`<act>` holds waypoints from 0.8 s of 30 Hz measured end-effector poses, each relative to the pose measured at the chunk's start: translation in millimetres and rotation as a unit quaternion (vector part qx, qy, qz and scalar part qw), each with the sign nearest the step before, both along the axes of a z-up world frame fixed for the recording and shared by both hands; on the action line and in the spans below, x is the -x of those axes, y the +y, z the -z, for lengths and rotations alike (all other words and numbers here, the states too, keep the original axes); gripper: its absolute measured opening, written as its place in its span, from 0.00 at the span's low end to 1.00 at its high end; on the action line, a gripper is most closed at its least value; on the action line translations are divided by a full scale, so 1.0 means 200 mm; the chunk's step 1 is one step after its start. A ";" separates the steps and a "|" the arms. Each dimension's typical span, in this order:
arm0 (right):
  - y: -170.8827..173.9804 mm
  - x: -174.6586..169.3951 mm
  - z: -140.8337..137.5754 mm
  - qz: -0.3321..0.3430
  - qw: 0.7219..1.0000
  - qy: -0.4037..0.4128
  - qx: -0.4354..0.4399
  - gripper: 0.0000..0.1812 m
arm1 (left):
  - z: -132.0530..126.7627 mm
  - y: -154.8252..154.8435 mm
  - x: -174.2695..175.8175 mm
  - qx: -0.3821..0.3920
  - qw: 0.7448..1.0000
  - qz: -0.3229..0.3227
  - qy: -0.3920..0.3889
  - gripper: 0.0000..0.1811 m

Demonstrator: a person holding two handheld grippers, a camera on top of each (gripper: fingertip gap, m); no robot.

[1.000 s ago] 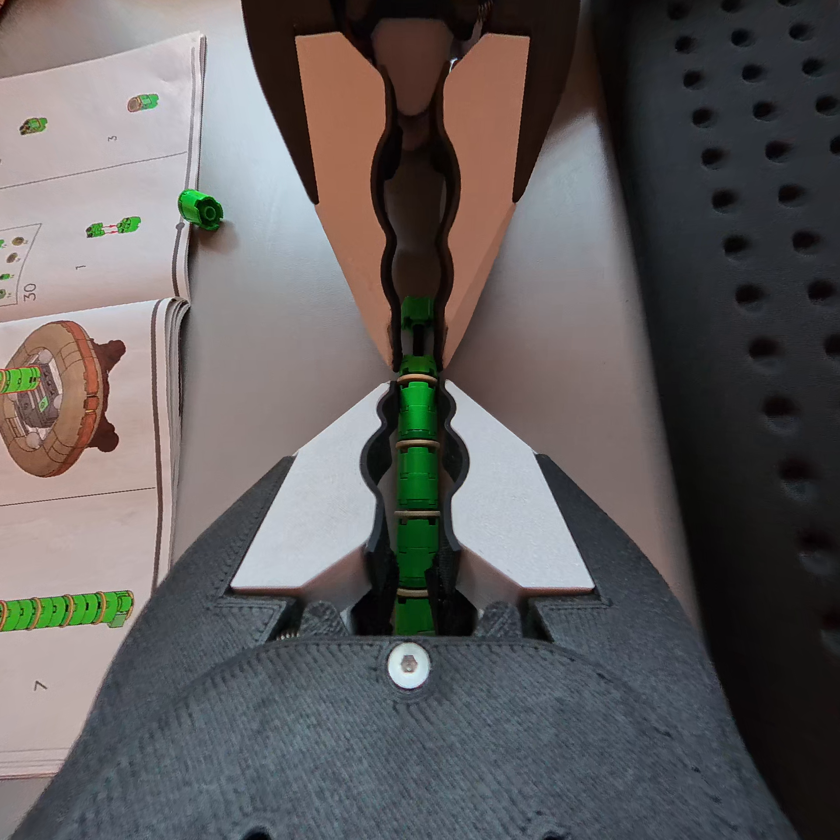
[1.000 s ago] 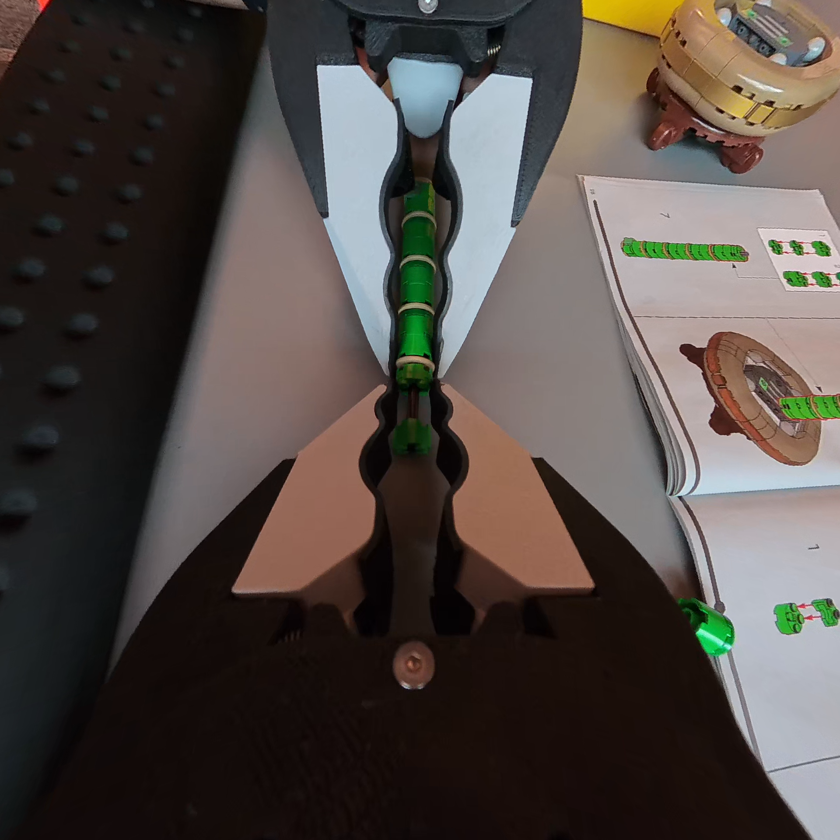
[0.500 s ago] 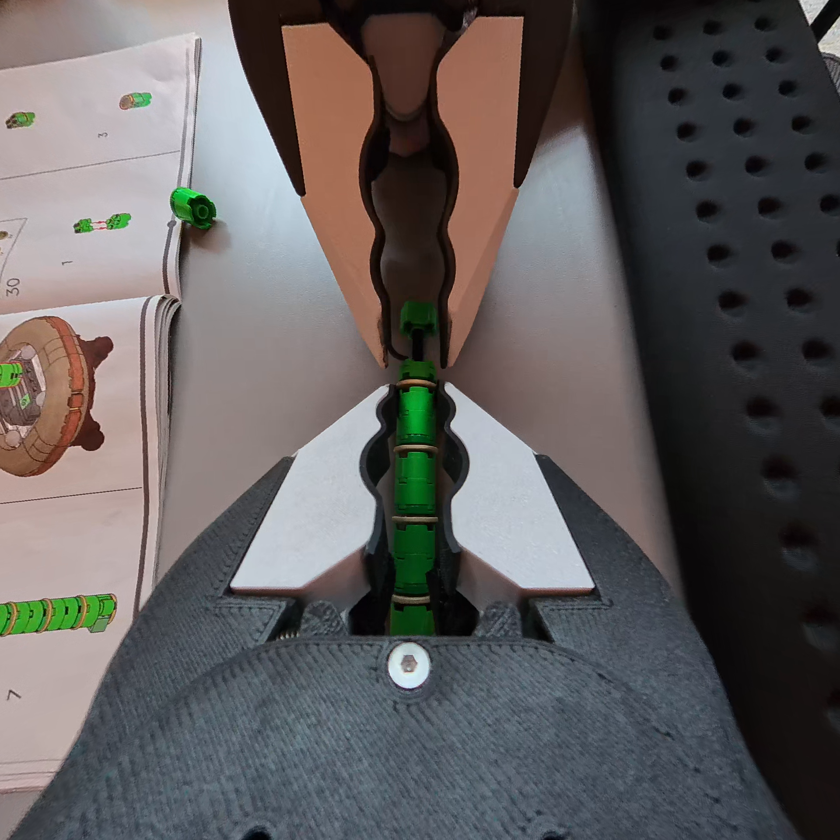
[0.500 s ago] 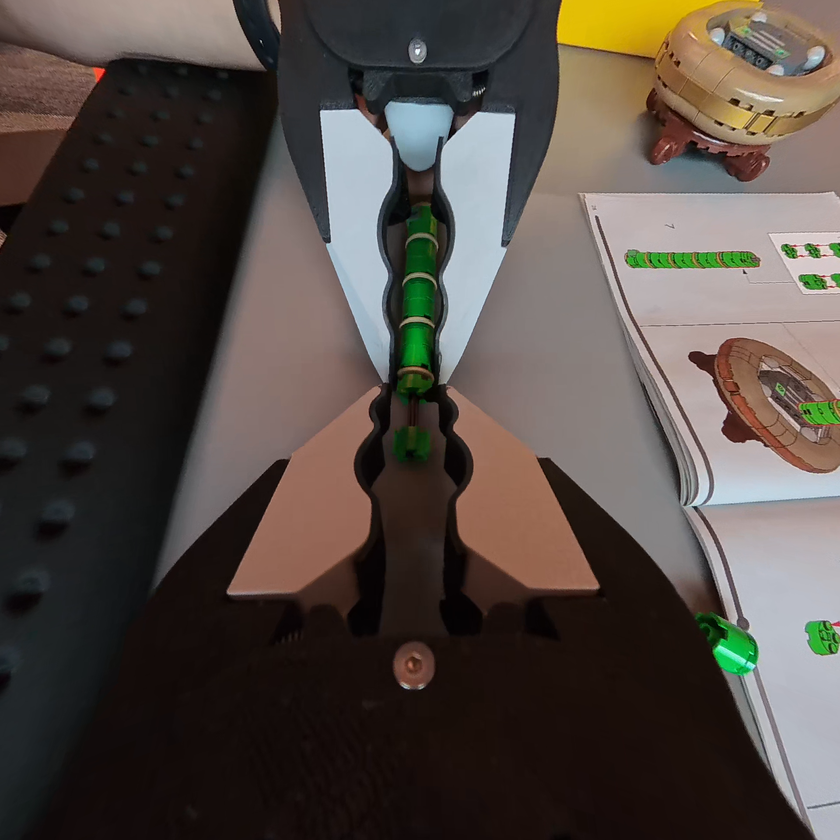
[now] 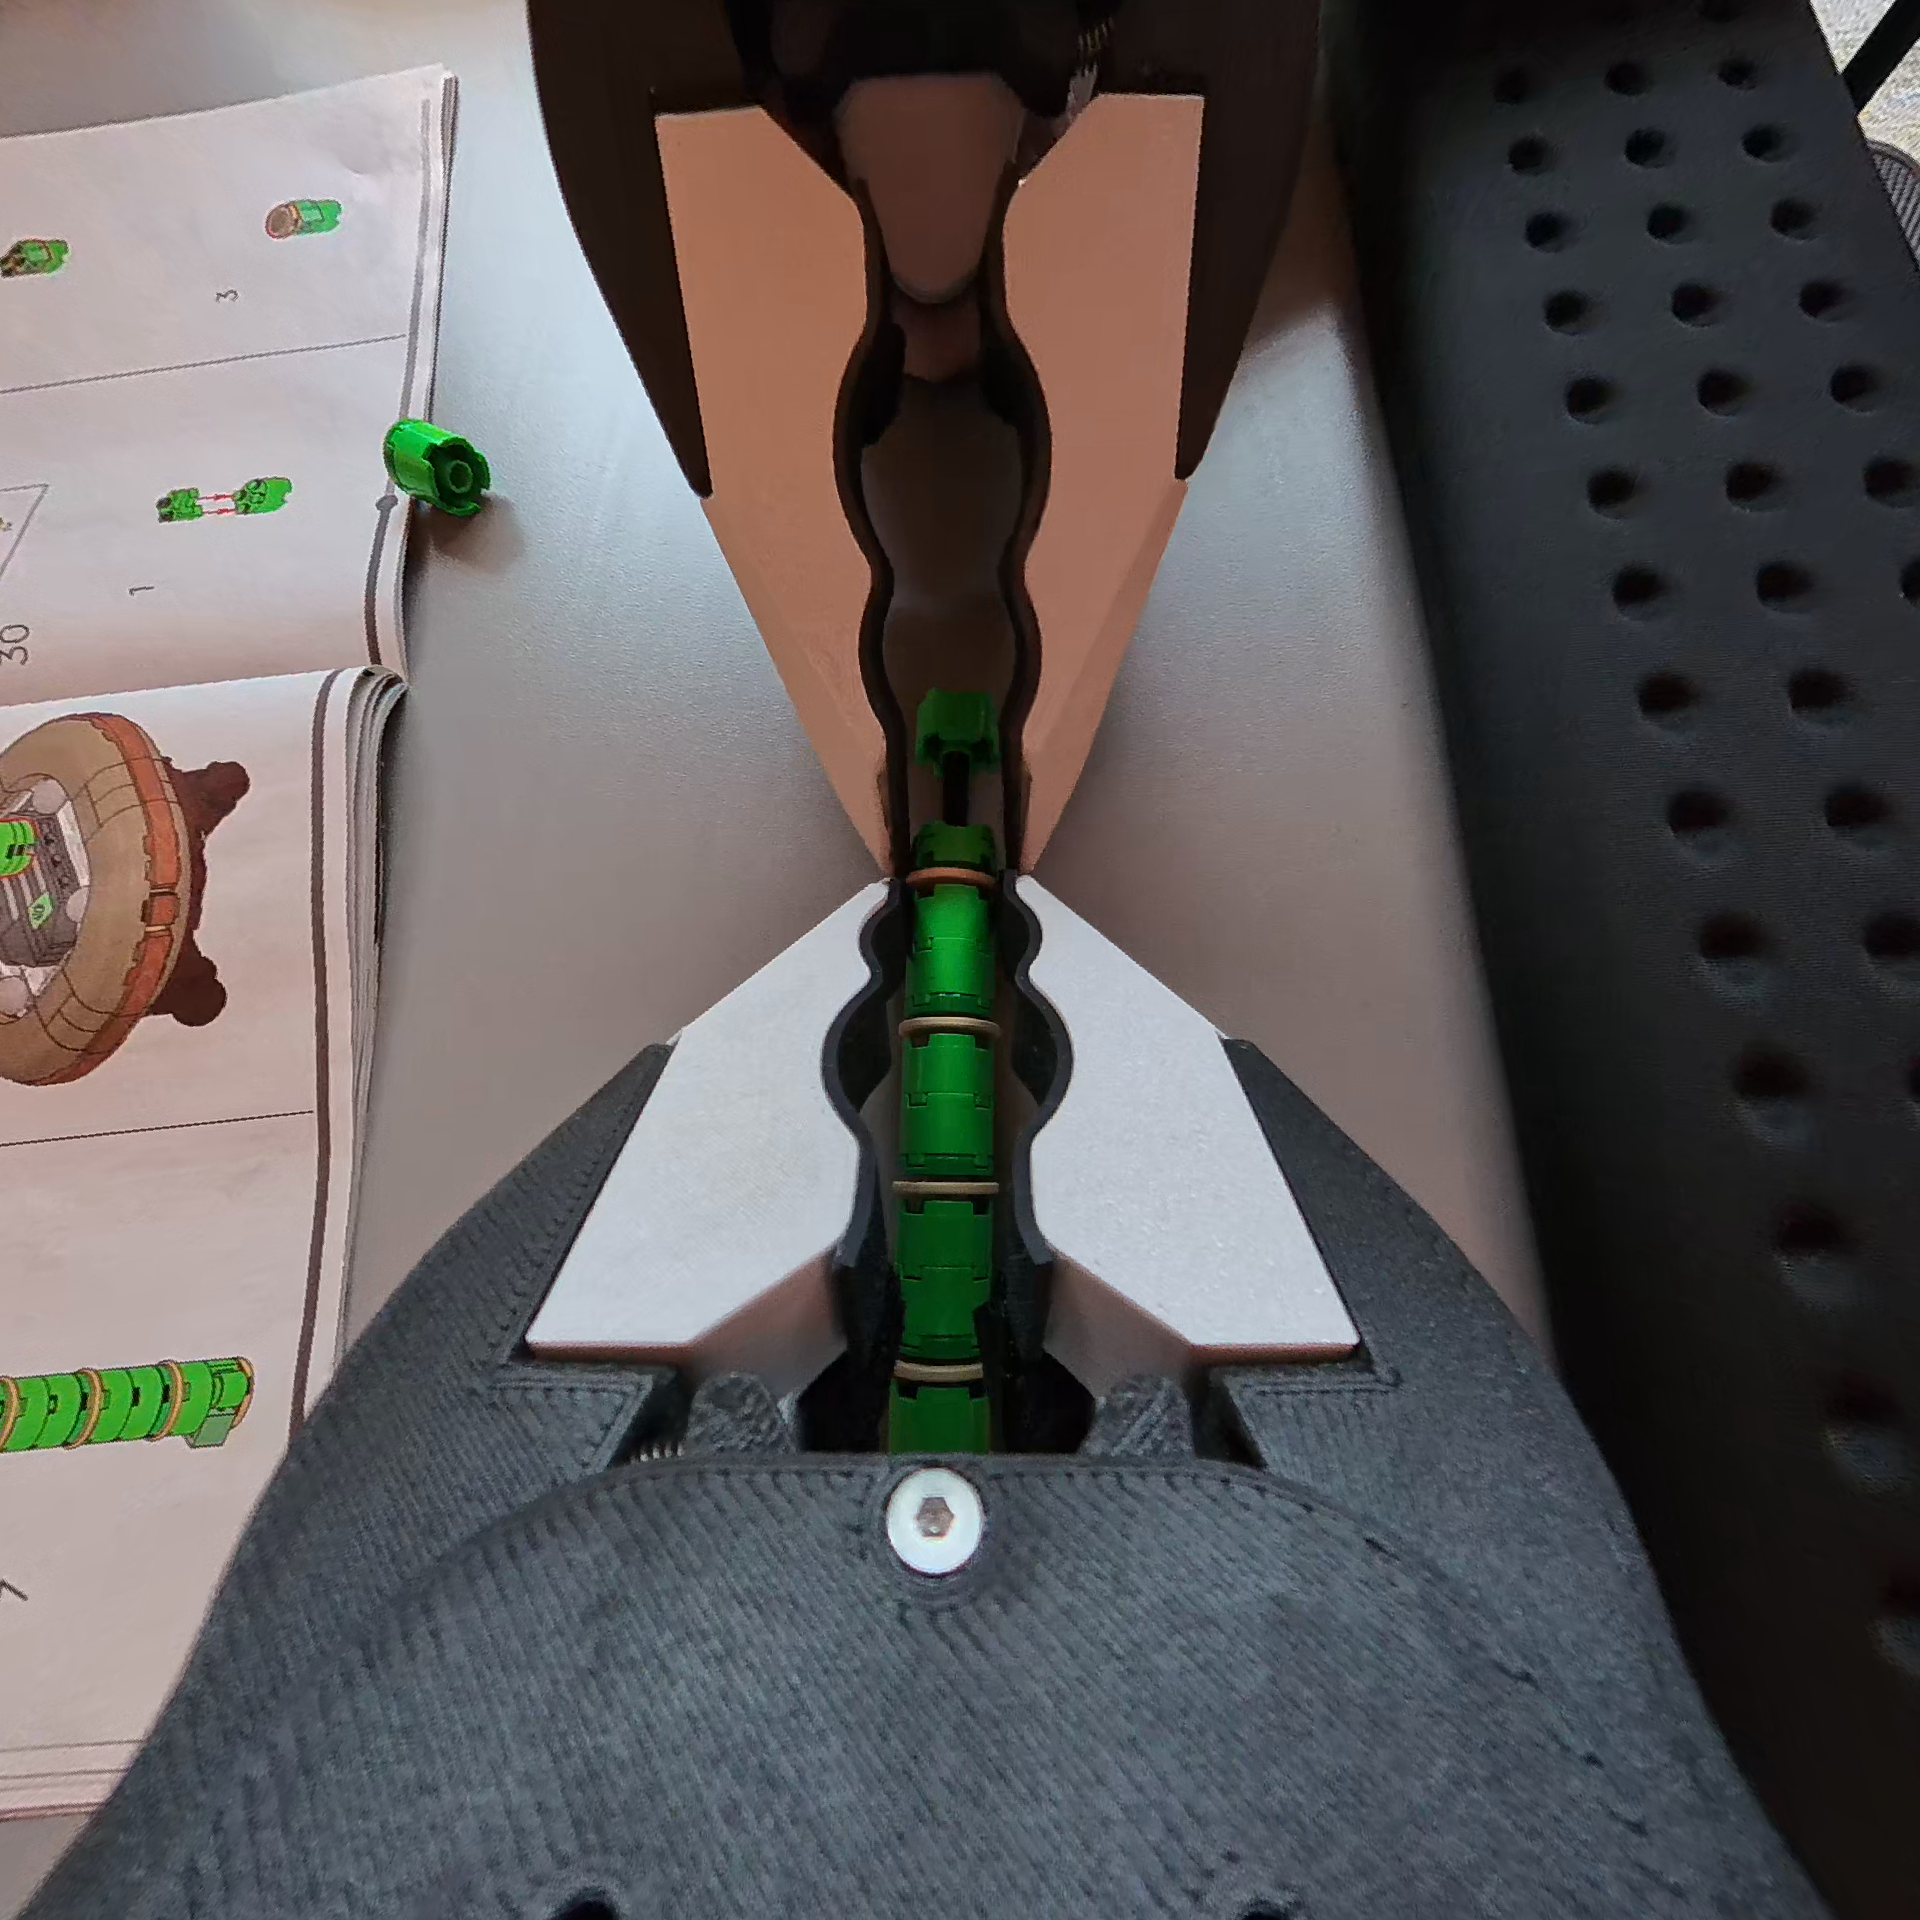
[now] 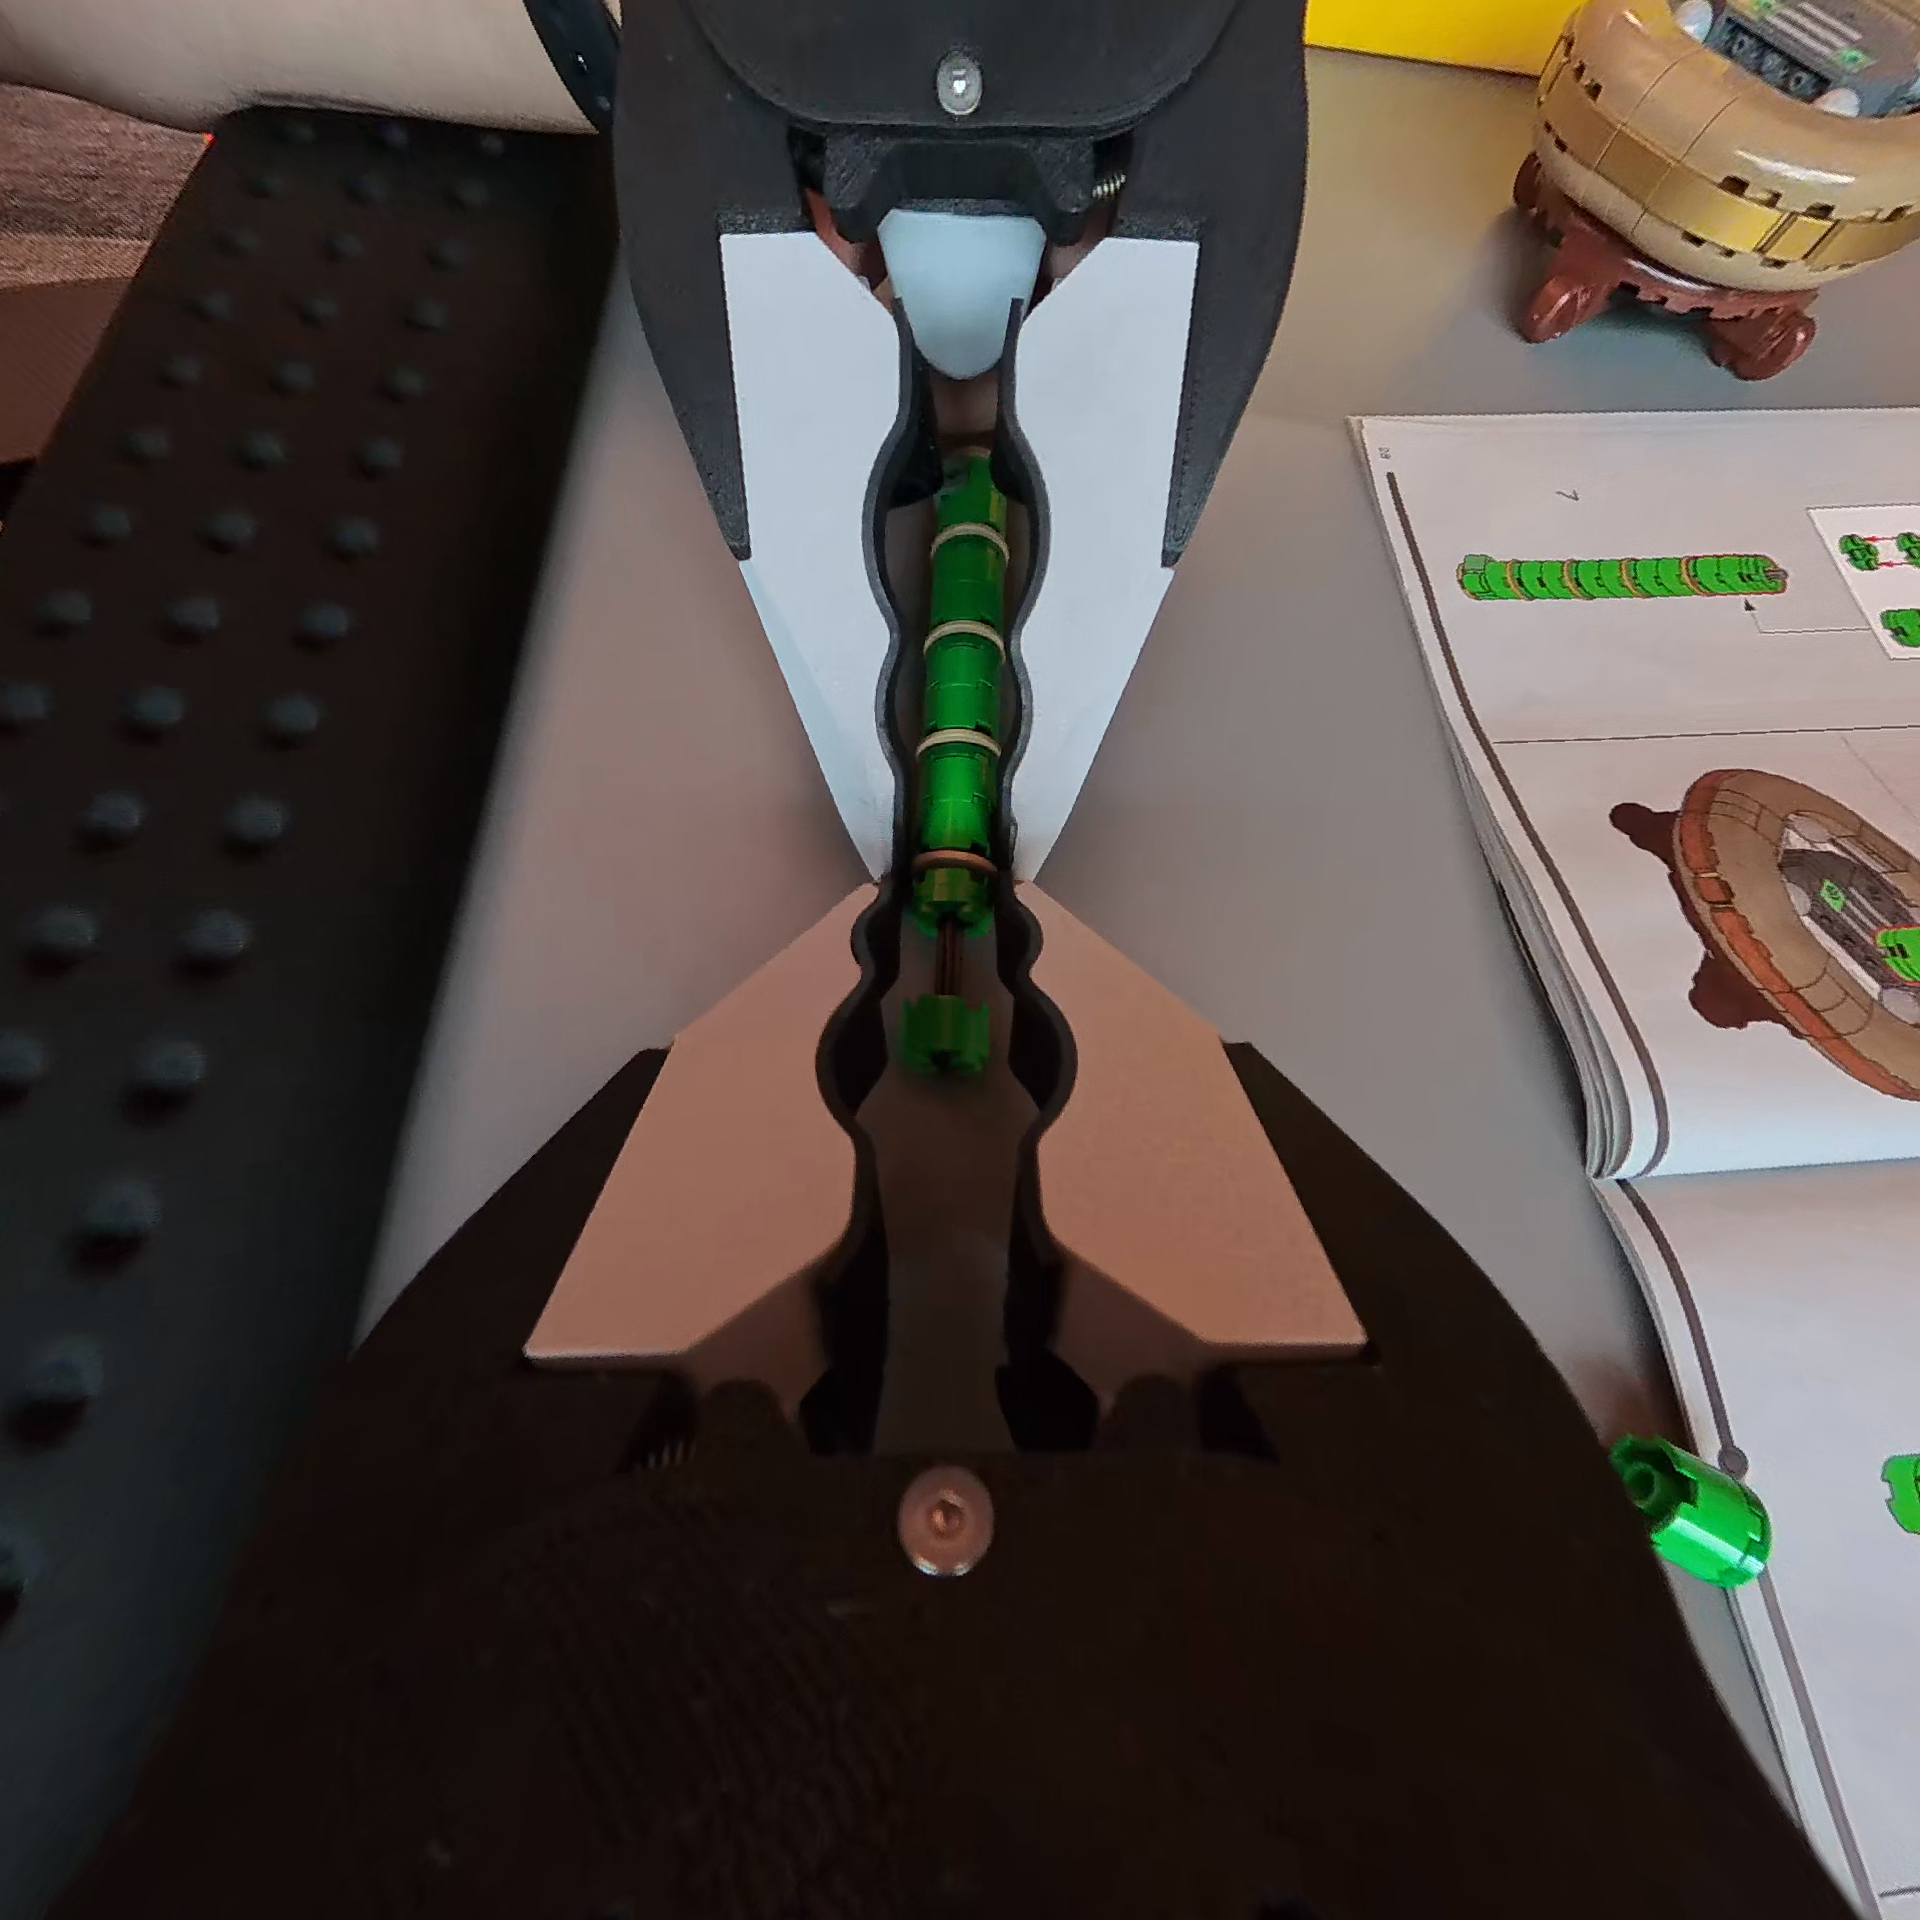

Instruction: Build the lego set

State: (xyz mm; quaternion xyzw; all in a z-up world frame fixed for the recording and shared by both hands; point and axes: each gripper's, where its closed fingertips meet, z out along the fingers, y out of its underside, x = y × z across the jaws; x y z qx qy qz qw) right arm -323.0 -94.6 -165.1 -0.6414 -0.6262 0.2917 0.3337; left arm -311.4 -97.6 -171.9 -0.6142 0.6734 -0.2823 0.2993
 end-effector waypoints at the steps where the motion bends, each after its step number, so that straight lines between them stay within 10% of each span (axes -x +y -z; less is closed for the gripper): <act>1: 0.00 0.00 0.00 0.001 1.000 0.000 0.002 0.09 | 0.00 0.00 0.00 0.002 1.000 0.000 0.000 0.09; 24: -0.01 -0.02 0.01 0.010 1.000 -0.002 0.012 0.08 | 0.00 -0.01 0.01 0.015 1.000 0.005 -0.005 0.09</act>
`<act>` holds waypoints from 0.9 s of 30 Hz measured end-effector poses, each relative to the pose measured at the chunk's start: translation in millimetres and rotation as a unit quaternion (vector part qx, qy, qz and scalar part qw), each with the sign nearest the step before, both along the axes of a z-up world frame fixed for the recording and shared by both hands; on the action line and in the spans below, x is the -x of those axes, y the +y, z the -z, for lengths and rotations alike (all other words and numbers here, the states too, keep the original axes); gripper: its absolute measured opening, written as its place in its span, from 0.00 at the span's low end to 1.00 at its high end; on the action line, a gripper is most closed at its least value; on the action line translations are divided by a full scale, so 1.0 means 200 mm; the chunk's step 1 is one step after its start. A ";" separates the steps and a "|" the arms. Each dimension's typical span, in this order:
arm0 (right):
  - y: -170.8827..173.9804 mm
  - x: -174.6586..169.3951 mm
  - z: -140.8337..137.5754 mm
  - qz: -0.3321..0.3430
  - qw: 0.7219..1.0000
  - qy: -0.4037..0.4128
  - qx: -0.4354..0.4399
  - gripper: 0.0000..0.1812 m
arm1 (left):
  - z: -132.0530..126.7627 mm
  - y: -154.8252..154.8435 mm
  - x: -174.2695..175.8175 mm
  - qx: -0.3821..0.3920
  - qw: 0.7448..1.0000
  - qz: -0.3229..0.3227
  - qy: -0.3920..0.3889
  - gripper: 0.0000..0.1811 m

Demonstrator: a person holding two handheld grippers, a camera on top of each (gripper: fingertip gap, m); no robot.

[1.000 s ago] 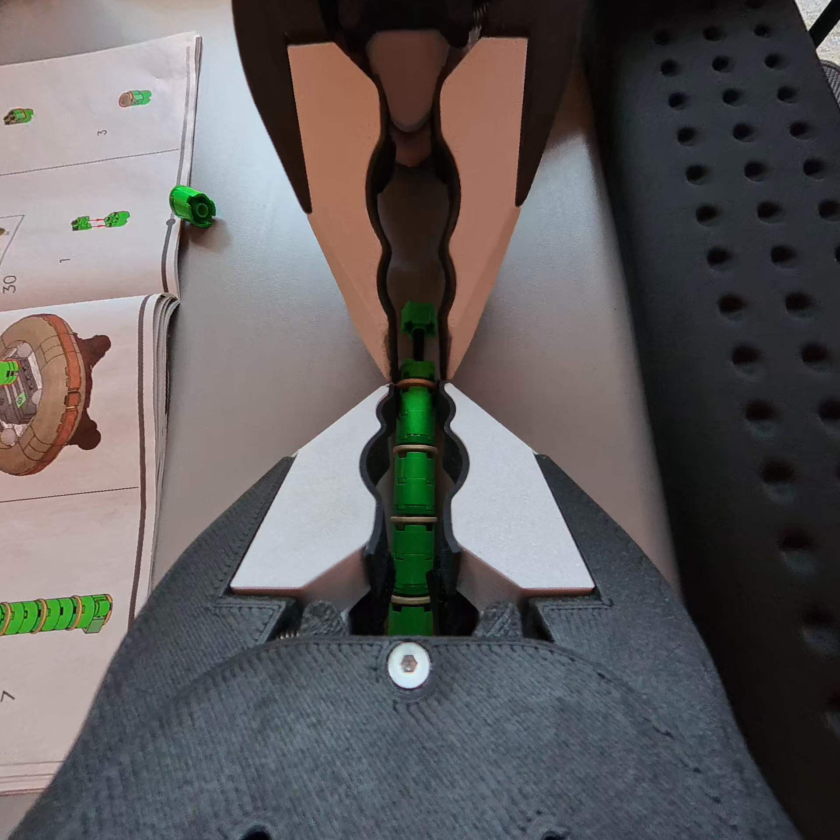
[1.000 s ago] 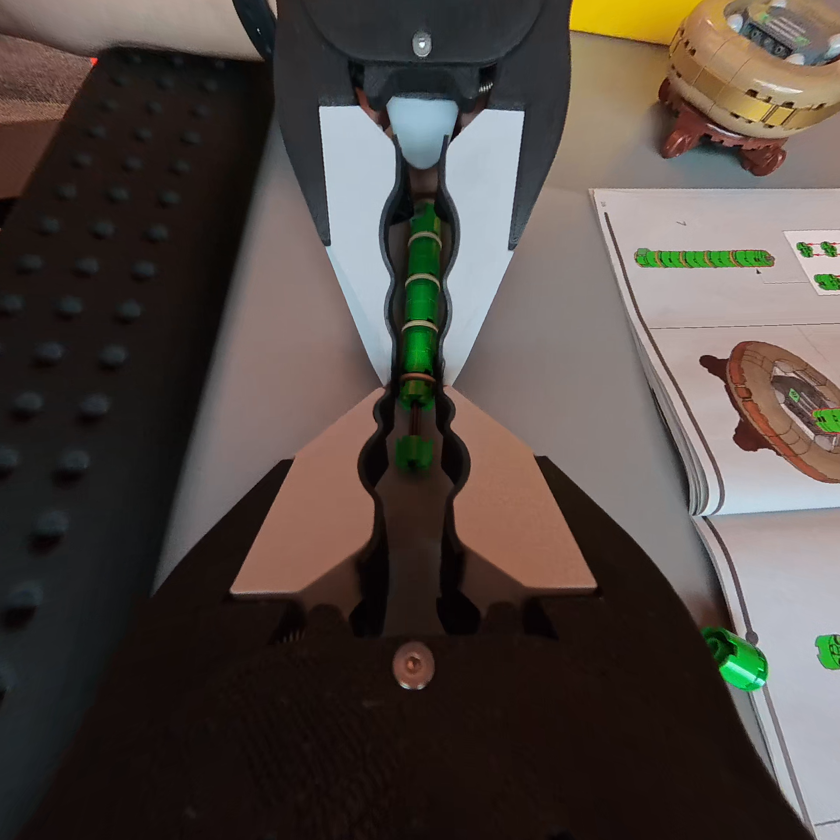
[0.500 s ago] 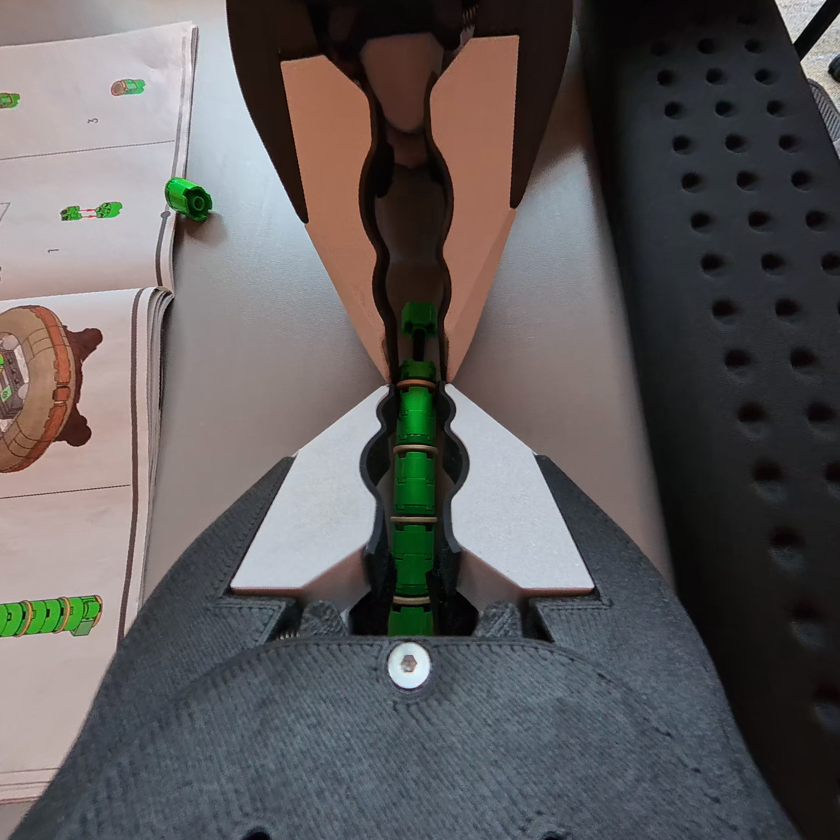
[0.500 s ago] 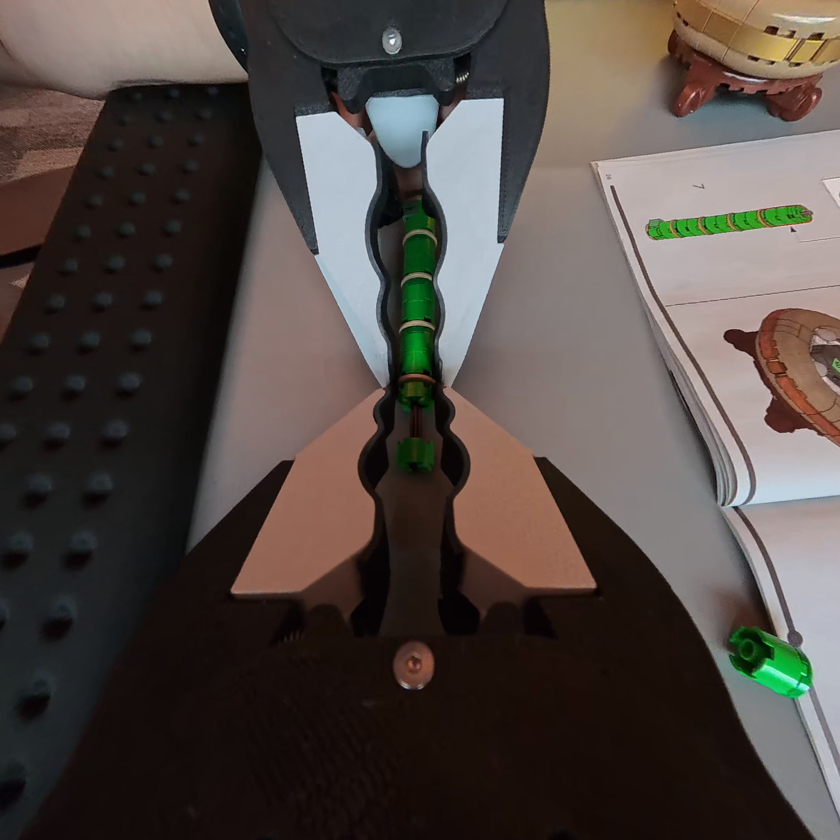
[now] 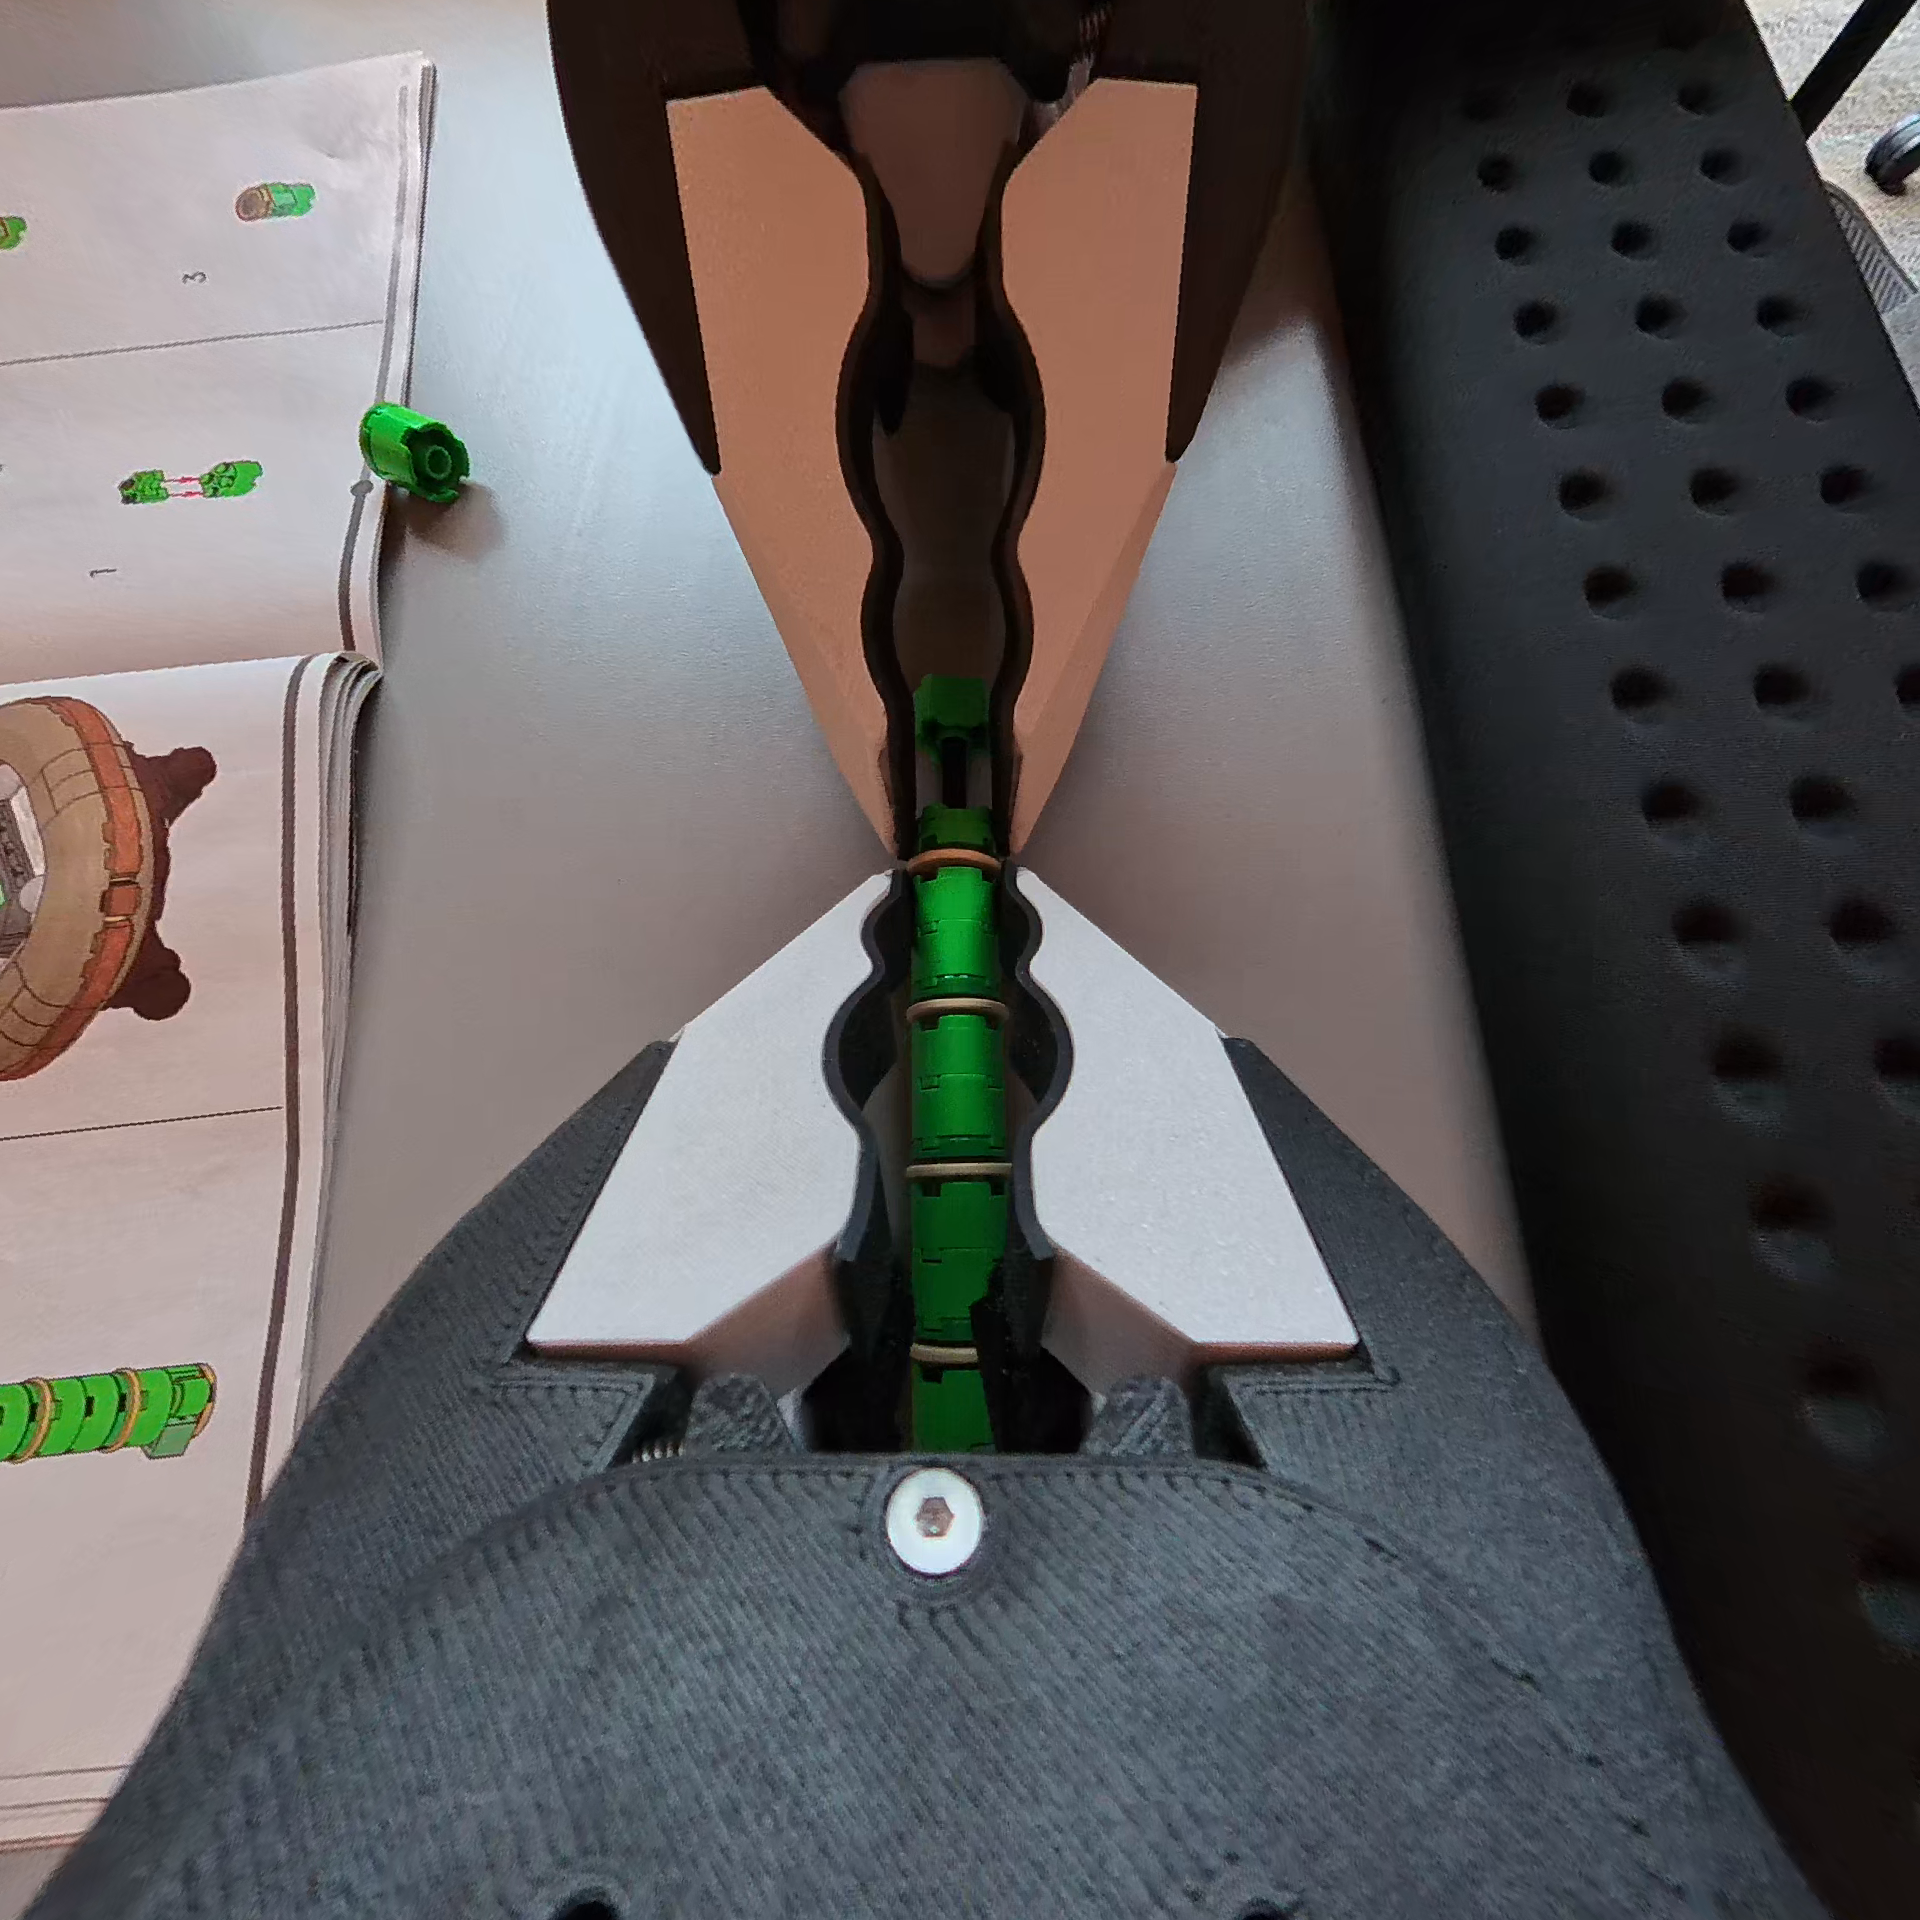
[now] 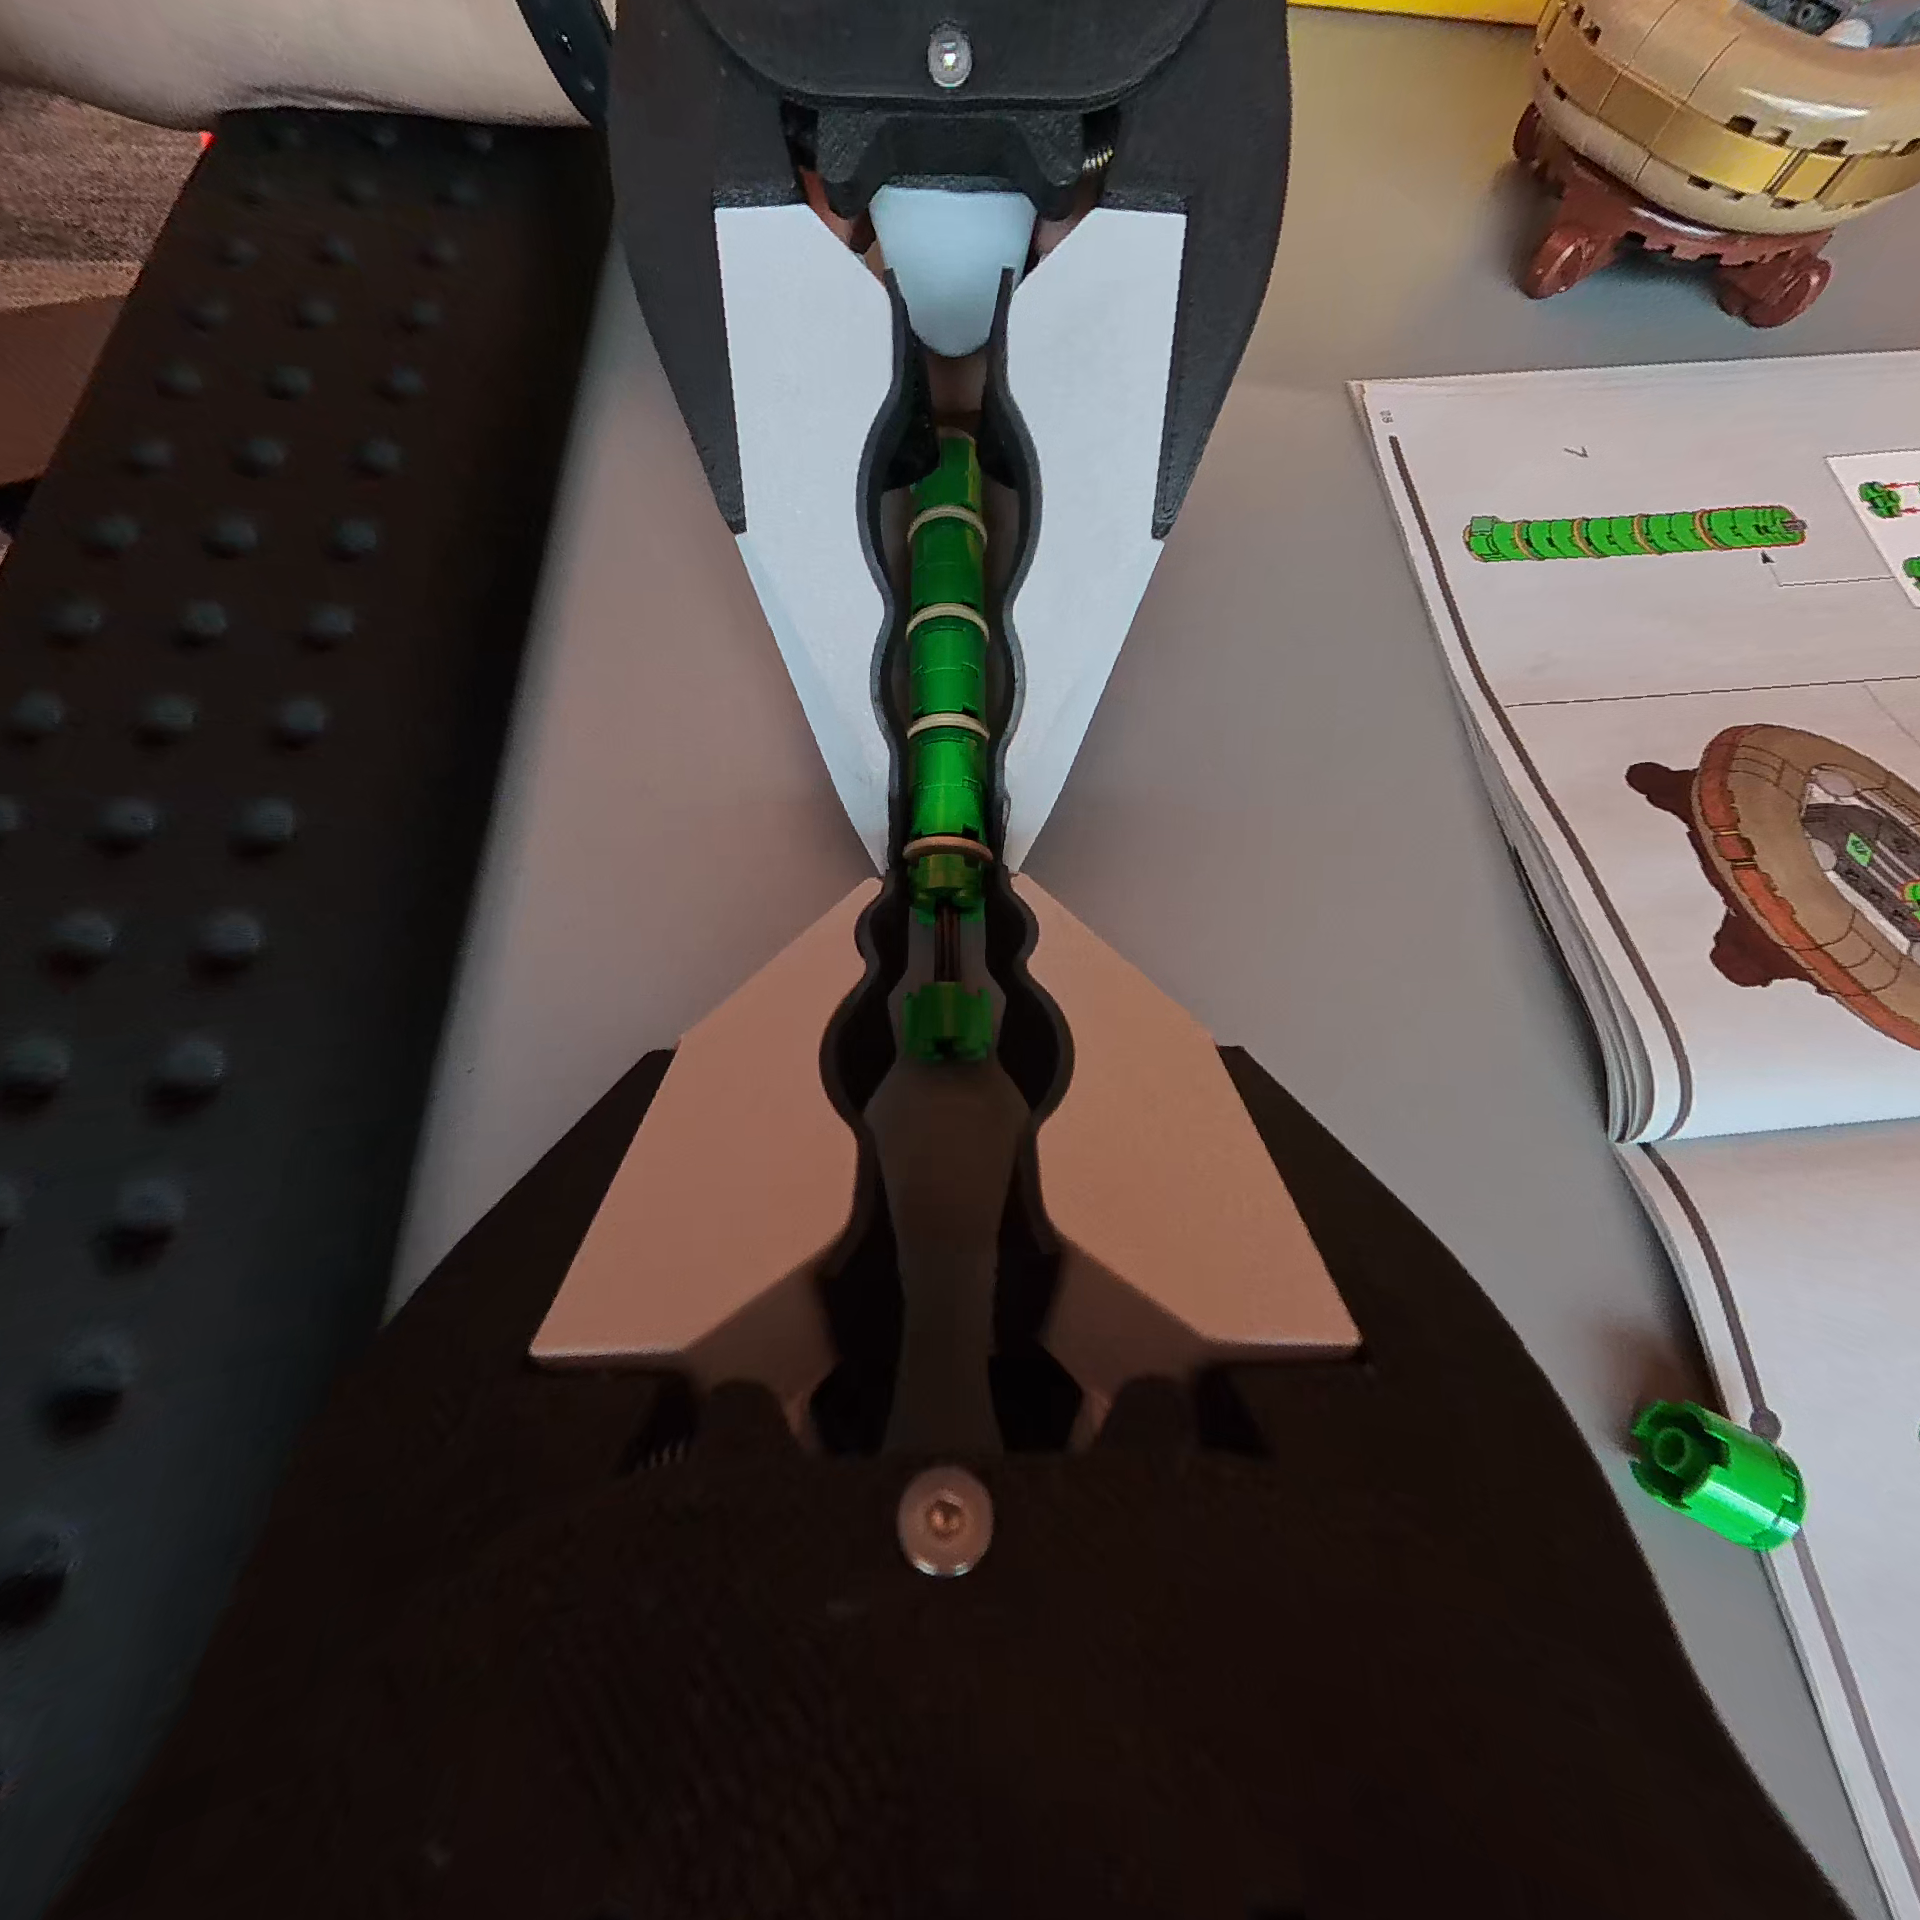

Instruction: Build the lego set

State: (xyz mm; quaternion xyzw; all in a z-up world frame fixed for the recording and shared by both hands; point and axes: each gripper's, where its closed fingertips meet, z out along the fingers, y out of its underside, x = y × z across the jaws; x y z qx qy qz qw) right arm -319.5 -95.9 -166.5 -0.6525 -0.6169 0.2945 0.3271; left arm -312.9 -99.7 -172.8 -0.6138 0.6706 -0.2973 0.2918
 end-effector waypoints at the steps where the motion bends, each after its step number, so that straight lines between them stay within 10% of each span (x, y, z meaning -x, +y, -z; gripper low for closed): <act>1: 0.00 0.00 0.00 0.000 1.000 0.000 0.000 0.08 | 0.00 0.00 0.00 0.001 1.000 0.000 0.000 0.09; 27: -0.01 -0.06 0.00 -0.005 1.000 -0.003 -0.008 0.08 | 0.00 -0.01 0.01 0.002 1.000 0.003 -0.001 0.09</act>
